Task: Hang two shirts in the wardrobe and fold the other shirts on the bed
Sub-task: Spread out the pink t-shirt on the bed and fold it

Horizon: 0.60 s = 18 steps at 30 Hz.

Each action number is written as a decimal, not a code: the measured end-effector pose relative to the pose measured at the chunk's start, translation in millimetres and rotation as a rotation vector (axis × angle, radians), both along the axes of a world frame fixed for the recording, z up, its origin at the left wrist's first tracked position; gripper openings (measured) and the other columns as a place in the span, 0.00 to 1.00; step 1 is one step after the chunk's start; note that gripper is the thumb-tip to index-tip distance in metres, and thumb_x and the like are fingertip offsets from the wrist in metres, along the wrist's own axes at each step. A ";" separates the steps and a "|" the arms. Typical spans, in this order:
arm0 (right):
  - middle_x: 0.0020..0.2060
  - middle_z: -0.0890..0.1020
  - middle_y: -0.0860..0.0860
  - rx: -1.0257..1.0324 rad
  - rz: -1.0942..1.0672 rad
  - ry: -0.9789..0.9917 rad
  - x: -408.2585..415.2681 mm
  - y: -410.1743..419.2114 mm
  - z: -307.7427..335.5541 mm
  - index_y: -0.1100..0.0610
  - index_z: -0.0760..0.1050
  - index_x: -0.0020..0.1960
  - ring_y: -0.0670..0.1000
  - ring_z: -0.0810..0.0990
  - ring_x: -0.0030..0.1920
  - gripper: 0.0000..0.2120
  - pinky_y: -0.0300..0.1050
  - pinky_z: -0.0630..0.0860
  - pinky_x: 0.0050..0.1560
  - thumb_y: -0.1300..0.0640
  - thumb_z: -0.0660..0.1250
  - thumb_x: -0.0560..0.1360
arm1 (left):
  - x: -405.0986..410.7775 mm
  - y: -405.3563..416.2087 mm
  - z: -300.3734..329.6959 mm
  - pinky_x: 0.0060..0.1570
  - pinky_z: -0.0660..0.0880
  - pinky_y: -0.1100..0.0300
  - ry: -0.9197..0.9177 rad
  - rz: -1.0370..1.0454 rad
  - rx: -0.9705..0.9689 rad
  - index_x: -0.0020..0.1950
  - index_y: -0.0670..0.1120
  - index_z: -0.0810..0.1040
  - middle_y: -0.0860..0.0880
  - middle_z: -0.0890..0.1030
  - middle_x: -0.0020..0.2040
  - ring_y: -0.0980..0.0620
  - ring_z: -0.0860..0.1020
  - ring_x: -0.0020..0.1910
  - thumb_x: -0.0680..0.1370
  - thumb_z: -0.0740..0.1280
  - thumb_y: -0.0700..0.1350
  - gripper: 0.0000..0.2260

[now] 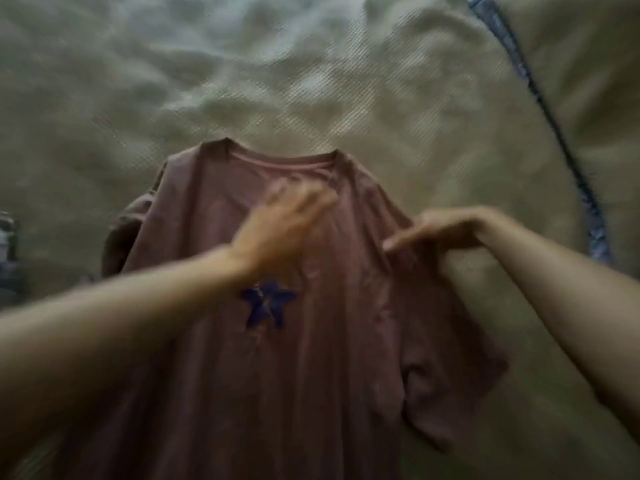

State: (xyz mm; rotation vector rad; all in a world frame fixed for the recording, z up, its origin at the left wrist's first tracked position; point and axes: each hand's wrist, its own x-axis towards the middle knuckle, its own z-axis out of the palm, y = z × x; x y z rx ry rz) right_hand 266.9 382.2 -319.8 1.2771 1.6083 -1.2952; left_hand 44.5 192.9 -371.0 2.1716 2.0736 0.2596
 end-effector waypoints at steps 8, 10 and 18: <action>0.44 0.88 0.54 -0.001 -0.234 -0.022 140.6 -38.4 1.0 0.60 0.85 0.50 0.50 0.85 0.42 0.20 0.43 0.81 0.45 0.45 0.79 0.68 | 82.8 -6.1 -33.5 0.76 0.38 0.39 -0.046 0.079 -0.245 0.82 0.59 0.48 0.54 0.48 0.83 0.51 0.46 0.81 0.80 0.45 0.60 0.29; 0.34 0.85 0.46 0.169 -0.274 0.061 158.3 -43.4 2.9 0.57 0.85 0.44 0.44 0.81 0.35 0.15 0.35 0.74 0.36 0.45 0.76 0.71 | 82.7 -5.5 -30.2 0.76 0.34 0.40 -0.039 0.057 -0.324 0.81 0.60 0.42 0.55 0.42 0.82 0.52 0.40 0.81 0.79 0.41 0.61 0.29; 0.44 0.86 0.51 0.303 -0.110 -0.140 170.5 -61.8 9.6 0.55 0.82 0.49 0.51 0.85 0.46 0.20 0.40 0.78 0.38 0.55 0.85 0.61 | 69.2 -14.7 25.3 0.79 0.46 0.42 -0.099 0.035 -0.411 0.83 0.51 0.48 0.51 0.48 0.83 0.50 0.49 0.82 0.82 0.52 0.54 0.30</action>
